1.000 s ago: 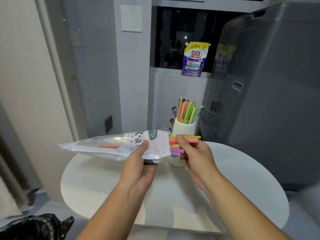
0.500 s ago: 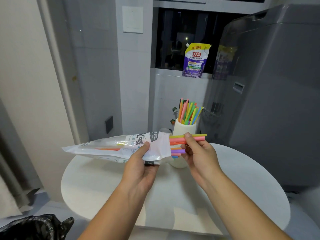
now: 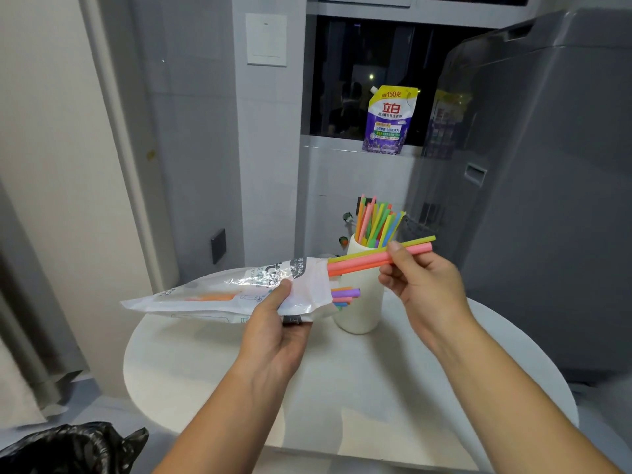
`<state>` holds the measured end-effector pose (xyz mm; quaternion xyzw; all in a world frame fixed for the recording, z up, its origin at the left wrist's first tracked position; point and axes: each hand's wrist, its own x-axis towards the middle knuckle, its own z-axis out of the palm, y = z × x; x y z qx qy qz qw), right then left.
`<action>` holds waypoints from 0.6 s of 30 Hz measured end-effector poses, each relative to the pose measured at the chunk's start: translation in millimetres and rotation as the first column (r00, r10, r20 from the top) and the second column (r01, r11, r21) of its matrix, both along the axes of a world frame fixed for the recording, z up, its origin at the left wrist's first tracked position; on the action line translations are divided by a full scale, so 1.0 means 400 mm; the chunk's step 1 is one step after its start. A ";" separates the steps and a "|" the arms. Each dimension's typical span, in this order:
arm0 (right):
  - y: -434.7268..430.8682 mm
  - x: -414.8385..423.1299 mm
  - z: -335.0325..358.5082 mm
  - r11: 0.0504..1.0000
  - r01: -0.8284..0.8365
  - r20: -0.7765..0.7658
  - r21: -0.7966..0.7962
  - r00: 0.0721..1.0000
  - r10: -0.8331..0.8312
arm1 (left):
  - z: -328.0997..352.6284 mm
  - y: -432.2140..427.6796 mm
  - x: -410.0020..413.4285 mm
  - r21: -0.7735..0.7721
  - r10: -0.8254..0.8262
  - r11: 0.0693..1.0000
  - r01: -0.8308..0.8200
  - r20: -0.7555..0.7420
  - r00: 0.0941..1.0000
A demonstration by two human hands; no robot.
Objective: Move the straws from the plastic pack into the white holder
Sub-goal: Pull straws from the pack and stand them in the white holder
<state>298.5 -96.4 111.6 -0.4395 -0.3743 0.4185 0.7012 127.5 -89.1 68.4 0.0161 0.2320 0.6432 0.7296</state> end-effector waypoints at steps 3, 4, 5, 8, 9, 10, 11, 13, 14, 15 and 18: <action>-0.001 0.021 0.018 1.000 -0.010 0.012 -0.011 1.000 0.010 | -0.007 0.009 -0.007 0.000 0.012 1.000 -0.012 -0.002 1.000; -0.001 0.027 0.022 1.000 -0.013 0.018 -0.018 1.000 0.014 | -0.010 0.012 -0.007 0.003 0.013 1.000 -0.013 -0.005 1.000; -0.002 0.033 0.027 1.000 -0.015 0.027 -0.025 1.000 0.015 | -0.012 0.015 -0.008 0.008 0.015 1.000 -0.015 -0.007 1.000; -0.009 0.052 0.047 1.000 0.010 0.073 -0.023 0.997 -0.009 | -0.019 0.027 -0.013 0.013 0.028 1.000 -0.028 -0.004 1.000; -0.013 0.060 0.057 1.000 0.026 0.090 -0.014 0.996 -0.025 | -0.019 0.030 -0.016 0.014 0.037 0.999 -0.037 -0.002 0.999; -0.017 0.069 0.069 0.999 0.044 0.103 -0.001 0.994 -0.044 | -0.020 0.034 -0.018 0.012 0.046 0.999 -0.046 0.000 0.999; -0.020 0.079 0.082 0.998 0.063 0.111 0.016 0.992 -0.065 | -0.020 0.037 -0.021 0.007 0.056 0.998 -0.056 0.004 0.998; -0.027 0.101 0.113 0.994 0.101 0.124 0.049 0.987 -0.106 | -0.022 0.043 -0.027 -0.003 0.076 0.997 -0.076 0.009 0.997; -0.030 0.112 0.129 0.991 0.119 0.134 0.064 0.983 -0.126 | -0.026 0.046 -0.029 -0.006 0.085 0.996 -0.085 0.009 0.996; -0.033 0.123 0.146 0.988 0.135 0.147 0.079 0.978 -0.146 | -0.029 0.048 -0.031 -0.010 0.090 0.996 -0.090 0.011 0.996; -0.039 0.151 0.197 0.974 0.189 0.223 0.121 0.951 -0.212 | -0.037 0.050 -0.030 -0.015 0.091 0.996 -0.091 0.015 0.996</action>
